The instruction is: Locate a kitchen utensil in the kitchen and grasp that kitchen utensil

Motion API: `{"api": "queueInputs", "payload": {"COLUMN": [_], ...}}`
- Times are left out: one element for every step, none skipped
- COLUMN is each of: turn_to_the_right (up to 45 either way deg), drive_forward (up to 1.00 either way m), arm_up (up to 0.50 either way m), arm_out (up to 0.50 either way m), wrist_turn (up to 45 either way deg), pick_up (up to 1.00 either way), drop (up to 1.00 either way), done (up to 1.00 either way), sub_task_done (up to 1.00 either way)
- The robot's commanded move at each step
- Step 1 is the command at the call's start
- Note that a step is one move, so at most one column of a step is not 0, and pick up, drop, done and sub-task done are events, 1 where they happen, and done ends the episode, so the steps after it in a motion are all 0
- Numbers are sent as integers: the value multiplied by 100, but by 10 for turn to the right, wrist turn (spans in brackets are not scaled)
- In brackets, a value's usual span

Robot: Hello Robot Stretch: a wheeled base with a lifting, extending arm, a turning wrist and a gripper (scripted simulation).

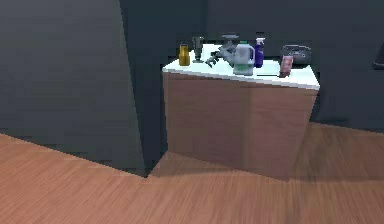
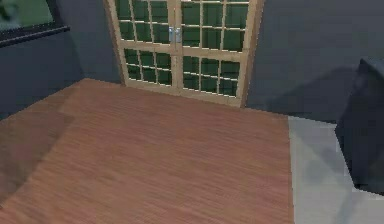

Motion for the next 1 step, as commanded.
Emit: {"api": "queueInputs", "payload": {"turn_to_the_right": [-30], "drive_forward": [0], "arm_up": [0], "arm_out": [0], "wrist_turn": [0], "pick_up": [0], "drop": [0], "done": [0], "sub_task_done": [0]}}
